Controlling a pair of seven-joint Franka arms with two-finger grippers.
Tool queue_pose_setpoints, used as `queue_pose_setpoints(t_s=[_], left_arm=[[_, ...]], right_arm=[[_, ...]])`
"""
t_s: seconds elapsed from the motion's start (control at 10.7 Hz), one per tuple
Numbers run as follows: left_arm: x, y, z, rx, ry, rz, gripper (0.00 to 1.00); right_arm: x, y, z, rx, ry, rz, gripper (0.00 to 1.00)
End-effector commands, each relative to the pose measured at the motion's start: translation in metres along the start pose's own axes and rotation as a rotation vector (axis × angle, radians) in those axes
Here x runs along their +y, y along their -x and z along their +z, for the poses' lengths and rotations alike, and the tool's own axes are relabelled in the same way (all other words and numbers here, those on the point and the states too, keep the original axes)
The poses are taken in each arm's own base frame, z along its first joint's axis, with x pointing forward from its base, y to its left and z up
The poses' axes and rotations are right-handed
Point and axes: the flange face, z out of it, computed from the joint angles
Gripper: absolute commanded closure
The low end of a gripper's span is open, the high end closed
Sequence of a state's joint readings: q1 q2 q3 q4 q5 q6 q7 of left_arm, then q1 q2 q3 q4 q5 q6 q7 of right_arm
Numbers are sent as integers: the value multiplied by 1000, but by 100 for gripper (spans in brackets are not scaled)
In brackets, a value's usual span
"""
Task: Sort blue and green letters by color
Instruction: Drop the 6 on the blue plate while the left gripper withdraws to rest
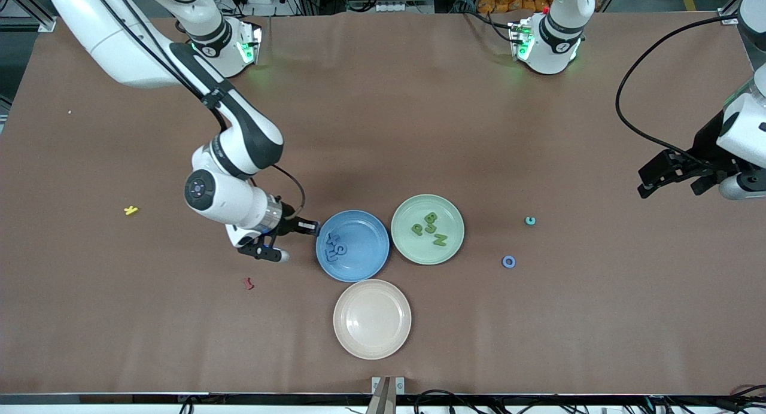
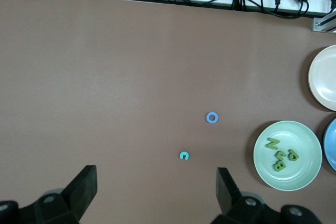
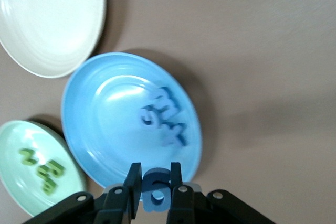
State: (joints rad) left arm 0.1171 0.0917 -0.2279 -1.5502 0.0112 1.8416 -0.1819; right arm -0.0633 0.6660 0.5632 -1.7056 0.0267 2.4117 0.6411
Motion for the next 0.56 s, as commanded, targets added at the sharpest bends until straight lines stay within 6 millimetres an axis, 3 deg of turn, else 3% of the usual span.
queue_pose_setpoints(t_s=[0.0, 0.09, 0.19, 0.47], left_arm=[[-14, 10, -12, -19, 4, -11, 0], [-15, 11, -16, -16, 3, -25, 0], [-20, 10, -14, -21, 4, -32, 0], [-23, 10, -15, -20, 2, -37, 0]], right_arm=[[-38, -10, 19, -10, -40, 158, 95], [-52, -5, 27, 1, -33, 214, 49], [-53, -6, 33, 26, -6, 216, 0], [-36, -17, 29, 52, 32, 214, 0]])
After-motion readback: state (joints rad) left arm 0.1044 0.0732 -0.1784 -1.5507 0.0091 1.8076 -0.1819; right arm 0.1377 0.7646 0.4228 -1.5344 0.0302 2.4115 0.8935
